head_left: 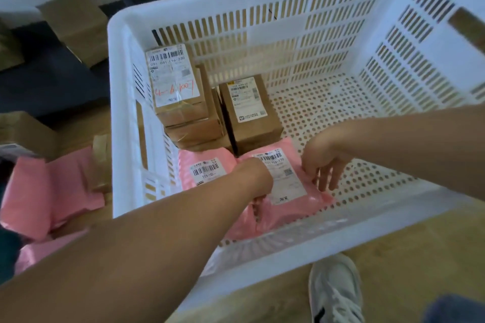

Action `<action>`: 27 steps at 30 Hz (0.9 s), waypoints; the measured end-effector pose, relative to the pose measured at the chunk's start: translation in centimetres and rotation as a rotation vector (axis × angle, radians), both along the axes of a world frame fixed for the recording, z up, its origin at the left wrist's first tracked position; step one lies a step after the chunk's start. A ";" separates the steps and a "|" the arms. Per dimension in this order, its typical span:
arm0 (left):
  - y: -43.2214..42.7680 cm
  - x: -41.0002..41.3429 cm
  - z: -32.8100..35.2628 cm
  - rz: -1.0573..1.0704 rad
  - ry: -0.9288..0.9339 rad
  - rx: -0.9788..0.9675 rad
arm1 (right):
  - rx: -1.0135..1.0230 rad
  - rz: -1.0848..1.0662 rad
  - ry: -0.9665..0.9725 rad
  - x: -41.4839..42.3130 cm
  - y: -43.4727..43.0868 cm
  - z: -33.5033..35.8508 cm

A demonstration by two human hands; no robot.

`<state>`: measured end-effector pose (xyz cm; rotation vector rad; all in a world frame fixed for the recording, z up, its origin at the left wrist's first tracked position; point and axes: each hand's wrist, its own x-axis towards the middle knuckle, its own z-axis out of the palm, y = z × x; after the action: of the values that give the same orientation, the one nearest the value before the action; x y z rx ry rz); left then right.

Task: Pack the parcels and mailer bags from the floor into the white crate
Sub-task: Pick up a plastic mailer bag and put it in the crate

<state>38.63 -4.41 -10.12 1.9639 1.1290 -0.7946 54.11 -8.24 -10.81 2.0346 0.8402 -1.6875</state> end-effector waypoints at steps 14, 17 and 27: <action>1.9 -0.2 1.3 -0.255 0.185 0.107 | 0.112 0.061 -0.005 -0.9 0.9 0.2; 2.2 -0.2 2.2 -0.323 0.191 0.194 | 0.171 0.095 -0.066 -0.9 1.6 1.5; 2.2 -5.3 8.9 -0.169 -0.238 0.809 | 0.620 0.055 -0.181 -5.0 2.8 8.4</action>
<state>33.29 -2.19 -1.19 2.7516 1.2607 -0.1534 49.11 -5.44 -2.45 2.4701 1.4729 -1.2826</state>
